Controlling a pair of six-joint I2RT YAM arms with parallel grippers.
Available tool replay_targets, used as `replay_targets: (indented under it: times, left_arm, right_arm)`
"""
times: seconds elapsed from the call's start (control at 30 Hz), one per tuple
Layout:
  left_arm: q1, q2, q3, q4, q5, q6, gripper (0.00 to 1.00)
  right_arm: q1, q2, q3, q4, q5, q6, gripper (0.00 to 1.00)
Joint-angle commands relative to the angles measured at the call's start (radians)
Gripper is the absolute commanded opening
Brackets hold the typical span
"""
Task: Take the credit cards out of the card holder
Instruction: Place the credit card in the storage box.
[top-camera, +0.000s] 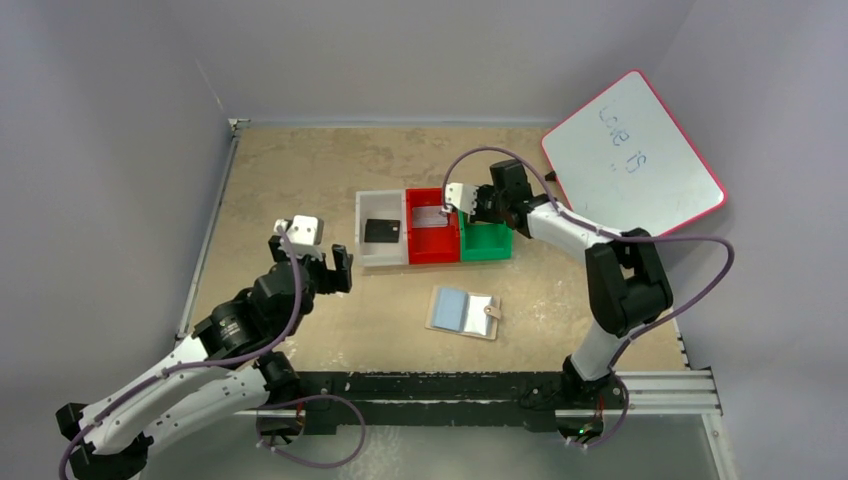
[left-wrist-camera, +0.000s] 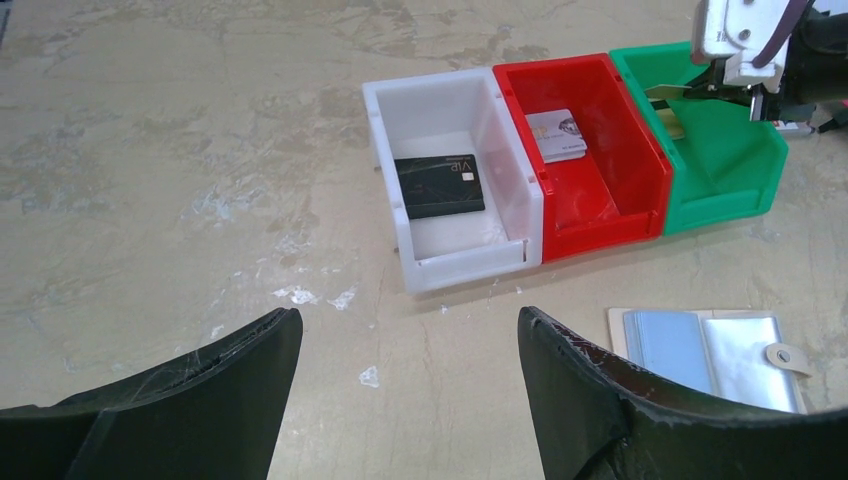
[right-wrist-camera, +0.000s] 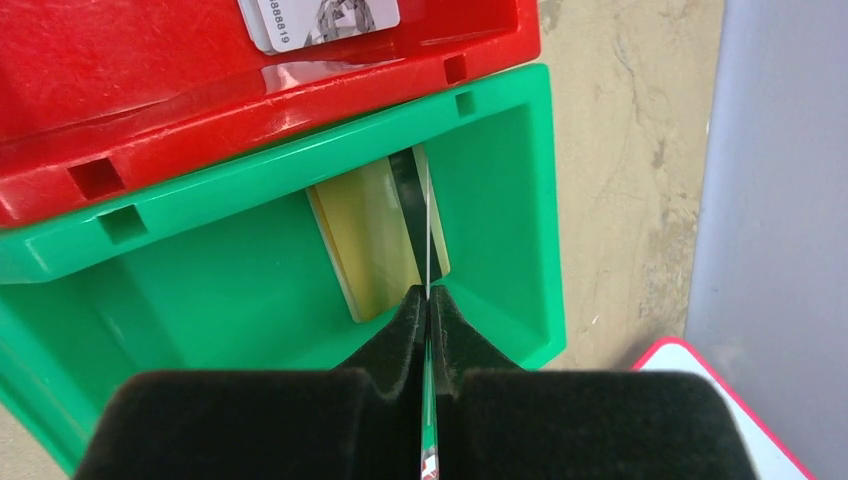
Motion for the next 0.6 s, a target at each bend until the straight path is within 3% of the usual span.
replay_targets:
  times: [0.0, 0.57]
  left_arm:
    - [0.003, -0.04, 0.012, 0.01, -0.04, -0.021, 0.78]
    - [0.003, -0.06, 0.012, -0.027, -0.125, -0.071, 0.79]
  right_arm:
    - [-0.014, 0.016, 0.049, 0.017, 0.006, -0.055, 0.0]
    - [-0.017, 0.115, 0.085, 0.047, 0.01, -0.095, 0.0]
